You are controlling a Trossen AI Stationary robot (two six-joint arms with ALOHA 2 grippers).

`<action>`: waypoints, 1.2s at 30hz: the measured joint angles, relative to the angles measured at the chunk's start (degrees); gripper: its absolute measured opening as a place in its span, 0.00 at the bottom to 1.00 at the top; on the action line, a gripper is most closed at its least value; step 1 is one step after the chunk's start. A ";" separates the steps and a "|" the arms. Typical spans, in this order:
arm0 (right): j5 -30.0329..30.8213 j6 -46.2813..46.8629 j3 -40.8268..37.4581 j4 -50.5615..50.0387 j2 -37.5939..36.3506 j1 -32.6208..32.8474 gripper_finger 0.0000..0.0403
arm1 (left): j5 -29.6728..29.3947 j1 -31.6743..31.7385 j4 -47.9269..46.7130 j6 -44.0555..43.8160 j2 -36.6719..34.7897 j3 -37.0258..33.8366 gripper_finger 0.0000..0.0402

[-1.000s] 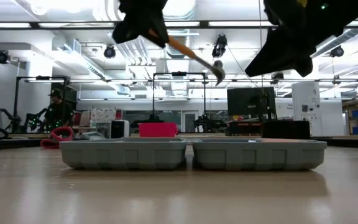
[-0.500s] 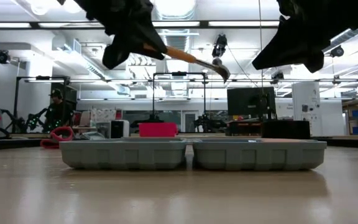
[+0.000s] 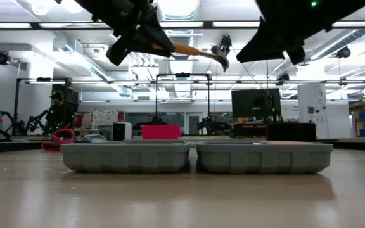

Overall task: Prefit tool cases
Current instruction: Put the hammer into the gray tool box

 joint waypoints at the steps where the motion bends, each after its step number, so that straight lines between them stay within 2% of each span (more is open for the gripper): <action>1: -0.06 -1.29 0.40 0.06 0.11 -0.78 0.07 | -0.92 0.00 0.19 0.18 0.00 0.00 0.13; 9: 4.41 -5.62 2.48 -0.14 0.10 -6.98 0.28 | -4.94 -0.25 1.89 1.63 0.75 0.00 0.14; 15: 0.59 -6.10 3.31 -0.20 0.07 -9.93 0.36 | -5.49 -1.49 4.63 3.04 0.83 -0.55 0.13; 22: 0.38 -6.23 3.33 -0.07 0.05 -10.81 0.37 | -6.38 -3.08 7.49 4.23 0.84 -0.74 0.13; 36: 0.36 -6.18 4.44 5.47 0.03 -11.53 0.28 | -9.15 -3.54 7.78 7.26 0.85 -0.74 0.13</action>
